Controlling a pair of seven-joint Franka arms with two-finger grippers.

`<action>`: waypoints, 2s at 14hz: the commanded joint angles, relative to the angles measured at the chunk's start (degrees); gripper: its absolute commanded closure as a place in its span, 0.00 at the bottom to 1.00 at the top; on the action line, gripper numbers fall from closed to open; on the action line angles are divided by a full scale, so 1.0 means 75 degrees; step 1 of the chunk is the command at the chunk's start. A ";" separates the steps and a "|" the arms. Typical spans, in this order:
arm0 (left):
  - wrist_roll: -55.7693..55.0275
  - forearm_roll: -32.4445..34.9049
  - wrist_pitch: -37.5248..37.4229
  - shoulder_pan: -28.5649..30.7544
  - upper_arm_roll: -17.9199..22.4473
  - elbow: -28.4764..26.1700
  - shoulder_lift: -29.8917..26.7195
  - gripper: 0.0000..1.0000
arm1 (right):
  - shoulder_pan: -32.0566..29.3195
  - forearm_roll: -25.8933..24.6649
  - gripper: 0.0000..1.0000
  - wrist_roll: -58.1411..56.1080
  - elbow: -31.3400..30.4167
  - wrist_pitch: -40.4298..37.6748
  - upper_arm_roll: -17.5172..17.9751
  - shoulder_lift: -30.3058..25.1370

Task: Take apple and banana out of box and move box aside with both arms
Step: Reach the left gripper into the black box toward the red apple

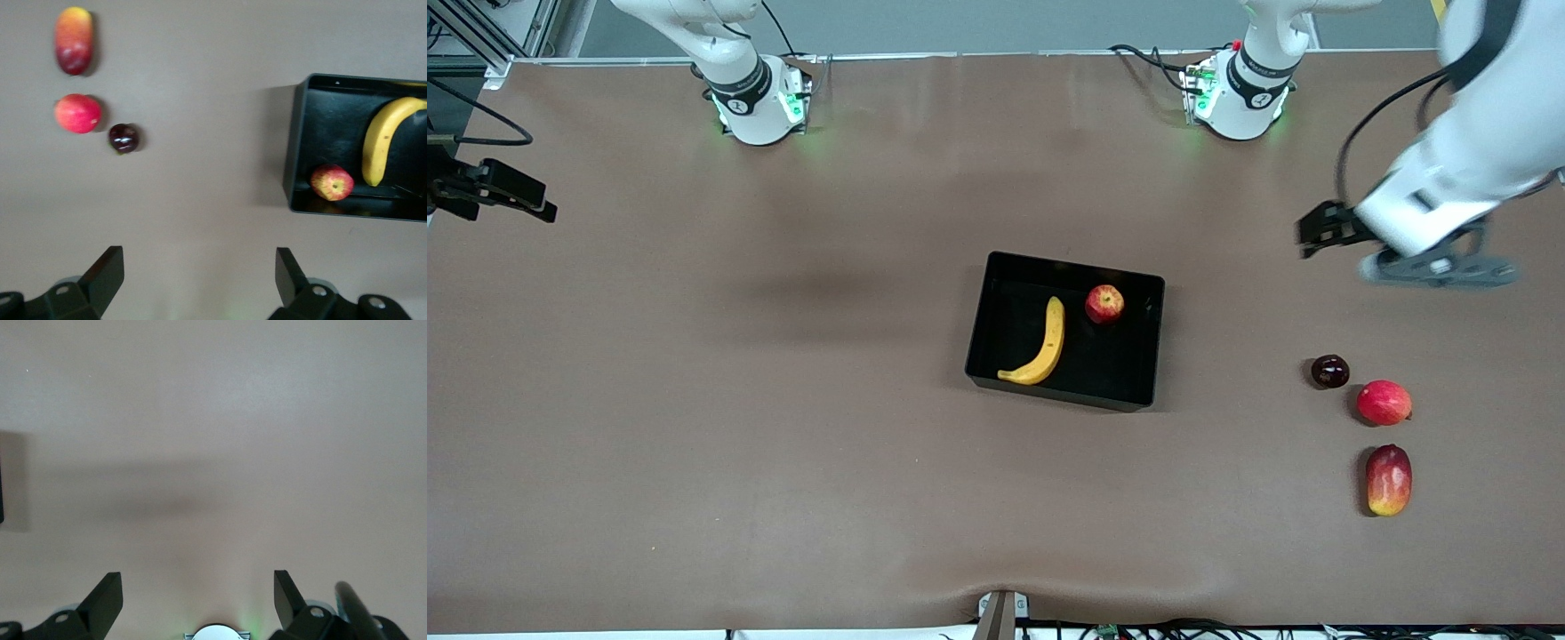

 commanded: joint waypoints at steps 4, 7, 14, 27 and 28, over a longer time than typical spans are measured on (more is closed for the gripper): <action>-0.1422 0.0135 0.1578 -0.1054 -0.0055 -0.0806 0.0709 0.00 | -0.0088 -0.0021 0.00 0.0100 -0.0005 -0.0057 0.0049 -0.0003; -0.1623 0.0135 0.2105 -0.1594 -0.0055 -0.0888 0.1365 0.00 | -0.0088 -0.0021 0.00 0.0100 -0.0005 -0.0045 0.0049 -0.0003; -0.2701 0.0146 0.3324 -0.2544 -0.0044 -0.0994 0.2420 0.00 | -0.0088 -0.0021 0.00 0.0100 -0.0005 -0.0045 0.0049 -0.0003; -0.3123 0.0662 0.3408 -0.2697 -0.0090 -0.1333 0.3804 0.00 | -0.0100 -0.0021 0.00 0.0100 -0.0005 -0.0045 0.0049 0.0009; -0.3123 0.0674 0.3419 -0.2685 -0.0090 -0.1333 0.3932 0.00 | -0.0100 -0.0021 0.00 0.0100 -0.0005 -0.0045 0.0049 0.0044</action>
